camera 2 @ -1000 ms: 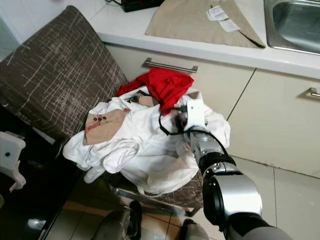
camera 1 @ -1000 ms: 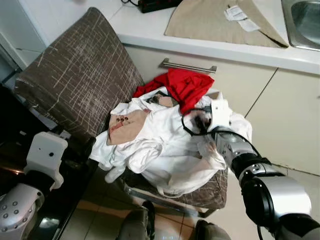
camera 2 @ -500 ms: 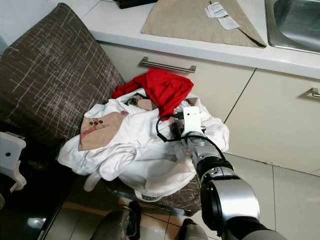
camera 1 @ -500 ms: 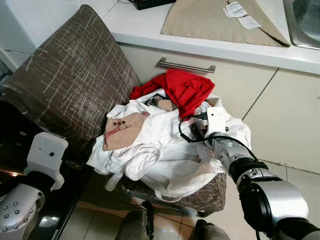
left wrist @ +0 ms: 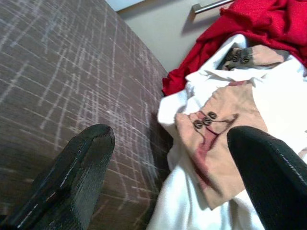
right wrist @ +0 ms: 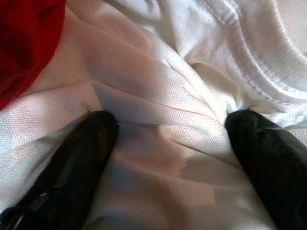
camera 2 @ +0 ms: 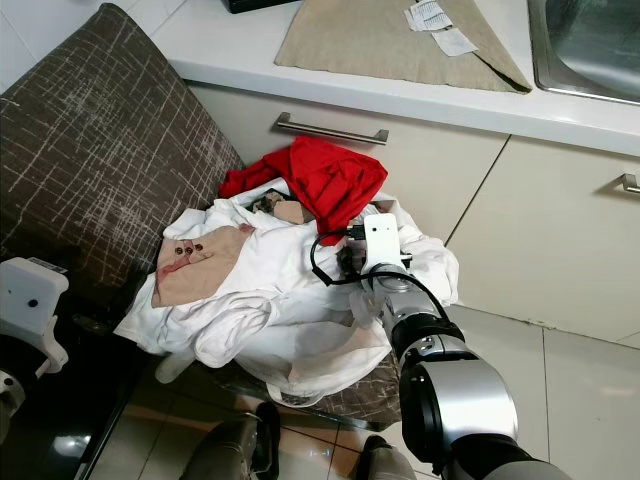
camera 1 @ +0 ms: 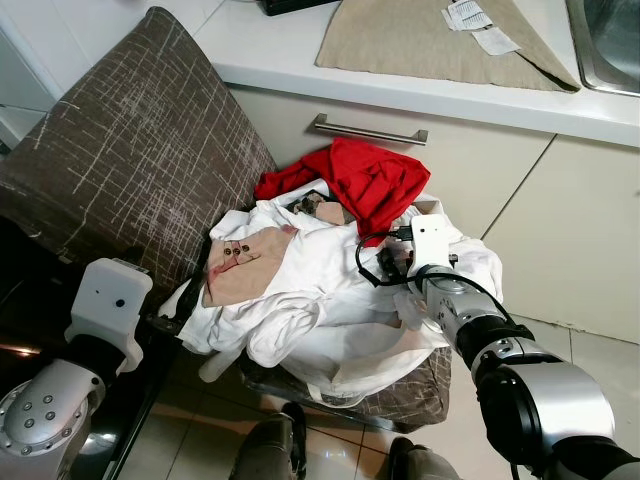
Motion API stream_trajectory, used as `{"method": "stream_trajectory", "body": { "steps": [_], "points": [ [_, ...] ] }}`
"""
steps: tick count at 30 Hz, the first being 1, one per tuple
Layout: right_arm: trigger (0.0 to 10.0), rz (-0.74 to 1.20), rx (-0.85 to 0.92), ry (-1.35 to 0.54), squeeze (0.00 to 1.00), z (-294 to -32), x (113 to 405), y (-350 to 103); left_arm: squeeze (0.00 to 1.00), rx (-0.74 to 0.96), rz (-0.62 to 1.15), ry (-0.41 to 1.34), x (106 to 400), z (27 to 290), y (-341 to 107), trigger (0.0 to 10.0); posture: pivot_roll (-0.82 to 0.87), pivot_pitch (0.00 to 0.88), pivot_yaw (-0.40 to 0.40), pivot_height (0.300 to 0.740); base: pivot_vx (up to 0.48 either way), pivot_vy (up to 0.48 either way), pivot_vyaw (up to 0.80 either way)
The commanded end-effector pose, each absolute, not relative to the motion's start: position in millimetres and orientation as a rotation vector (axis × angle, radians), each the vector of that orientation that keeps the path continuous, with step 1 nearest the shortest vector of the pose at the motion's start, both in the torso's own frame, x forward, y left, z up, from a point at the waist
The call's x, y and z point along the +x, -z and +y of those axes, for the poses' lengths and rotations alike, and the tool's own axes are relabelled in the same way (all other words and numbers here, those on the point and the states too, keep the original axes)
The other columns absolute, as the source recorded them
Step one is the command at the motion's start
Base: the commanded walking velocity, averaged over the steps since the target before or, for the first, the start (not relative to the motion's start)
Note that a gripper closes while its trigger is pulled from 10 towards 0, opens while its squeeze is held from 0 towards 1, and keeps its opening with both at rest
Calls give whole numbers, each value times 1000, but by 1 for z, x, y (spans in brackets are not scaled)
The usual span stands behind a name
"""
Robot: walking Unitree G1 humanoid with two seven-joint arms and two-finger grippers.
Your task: Clothes washing
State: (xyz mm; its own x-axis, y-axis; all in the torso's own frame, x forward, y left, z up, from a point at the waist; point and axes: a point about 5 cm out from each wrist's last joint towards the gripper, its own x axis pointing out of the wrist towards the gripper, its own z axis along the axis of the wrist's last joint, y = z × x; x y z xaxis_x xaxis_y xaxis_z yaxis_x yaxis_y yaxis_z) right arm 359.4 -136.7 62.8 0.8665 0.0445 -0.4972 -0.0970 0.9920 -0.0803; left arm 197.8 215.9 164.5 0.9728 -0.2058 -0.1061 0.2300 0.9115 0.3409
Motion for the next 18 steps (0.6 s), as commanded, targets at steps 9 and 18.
{"method": "stream_trajectory", "body": {
  "steps": [9, 18],
  "points": [
    [0, 663, 82, -76, 0, -129, 340, -36, 0, 365, 82, 216, 200, 215, -160, 10000, 204, 237, 71, 740, 0, 0, 0],
    [0, 640, 92, -123, 0, -117, 343, -40, 0, 348, 76, 213, 207, 212, -158, 10000, 181, 232, 64, 740, 0, 0, 0]
  ]
}}
